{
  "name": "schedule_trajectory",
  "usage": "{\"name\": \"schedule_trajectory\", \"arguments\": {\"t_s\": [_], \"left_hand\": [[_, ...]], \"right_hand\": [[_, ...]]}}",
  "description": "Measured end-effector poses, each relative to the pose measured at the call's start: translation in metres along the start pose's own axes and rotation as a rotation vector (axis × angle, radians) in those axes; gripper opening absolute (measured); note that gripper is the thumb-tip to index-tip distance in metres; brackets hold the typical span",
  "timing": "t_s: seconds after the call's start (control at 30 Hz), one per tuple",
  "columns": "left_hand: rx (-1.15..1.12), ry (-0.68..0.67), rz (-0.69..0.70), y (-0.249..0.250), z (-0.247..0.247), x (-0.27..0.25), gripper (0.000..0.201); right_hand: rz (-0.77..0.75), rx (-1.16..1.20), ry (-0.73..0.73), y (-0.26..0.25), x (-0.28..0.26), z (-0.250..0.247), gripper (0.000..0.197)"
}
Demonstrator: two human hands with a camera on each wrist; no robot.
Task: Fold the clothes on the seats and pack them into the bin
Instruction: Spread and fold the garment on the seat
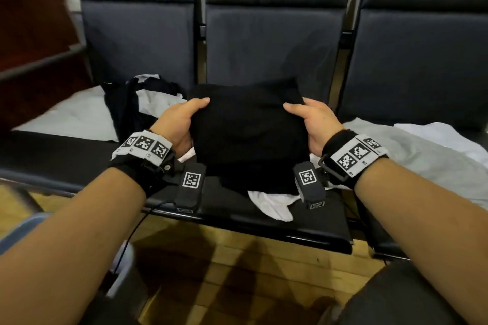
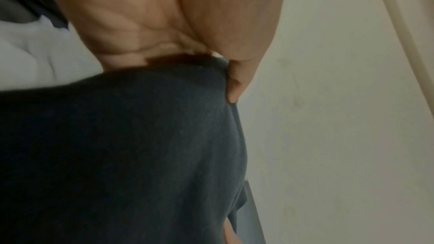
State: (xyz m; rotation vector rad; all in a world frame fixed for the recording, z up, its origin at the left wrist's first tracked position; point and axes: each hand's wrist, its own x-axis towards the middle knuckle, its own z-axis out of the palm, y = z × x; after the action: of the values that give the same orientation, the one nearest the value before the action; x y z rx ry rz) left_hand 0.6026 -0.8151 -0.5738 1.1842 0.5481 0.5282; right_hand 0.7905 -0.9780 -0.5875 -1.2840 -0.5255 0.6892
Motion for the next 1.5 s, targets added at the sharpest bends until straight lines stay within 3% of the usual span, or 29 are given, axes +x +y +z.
{"name": "schedule_trajectory", "arguments": {"t_s": [0.23,0.37,0.6,0.73,0.8,0.9,1.0,1.2,1.33,1.43,1.5], "left_hand": [[0.012,0.216,-0.042,0.034,-0.131,-0.077,0.034],[-0.013,0.391,-0.025,0.033,-0.209,-0.126,0.036],[-0.148,0.578,-0.155,-0.014,-0.329,-0.195,0.036],[-0.180,0.727,-0.266,-0.065,-0.384,-0.219,0.038],[-0.226,0.745,-0.330,-0.095,-0.407,-0.228,0.039],[-0.265,0.756,-0.460,-0.144,-0.435,-0.236,0.037],[-0.287,0.765,-0.578,-0.188,-0.457,-0.237,0.034],[-0.317,0.745,-0.756,-0.256,-0.475,-0.224,0.029],[-0.263,0.695,-0.866,-0.275,-0.481,-0.208,0.040],[-0.042,0.725,-0.937,-0.268,-0.483,-0.205,0.056],[0.030,0.804,-0.886,-0.256,-0.491,-0.211,0.051]], "right_hand": [[0.121,-0.032,-0.256,0.022,-0.002,0.145,0.029],[0.186,-0.123,-0.369,0.055,-0.006,0.235,0.020],[0.252,-0.303,-0.571,0.153,-0.026,0.359,0.006],[0.281,-0.502,-0.677,0.219,-0.032,0.406,0.028],[0.321,-0.617,-0.737,0.252,-0.033,0.423,0.043],[0.391,-0.764,-0.833,0.306,-0.034,0.441,0.032],[0.403,-1.029,-0.909,0.353,-0.031,0.450,0.053],[0.391,-1.373,-0.913,0.410,-0.028,0.450,0.051],[0.377,-1.458,-0.899,0.430,-0.030,0.447,0.047],[0.425,-1.406,-0.927,0.422,-0.029,0.440,0.051],[0.444,-1.334,-0.945,0.408,-0.028,0.438,0.034]]}}
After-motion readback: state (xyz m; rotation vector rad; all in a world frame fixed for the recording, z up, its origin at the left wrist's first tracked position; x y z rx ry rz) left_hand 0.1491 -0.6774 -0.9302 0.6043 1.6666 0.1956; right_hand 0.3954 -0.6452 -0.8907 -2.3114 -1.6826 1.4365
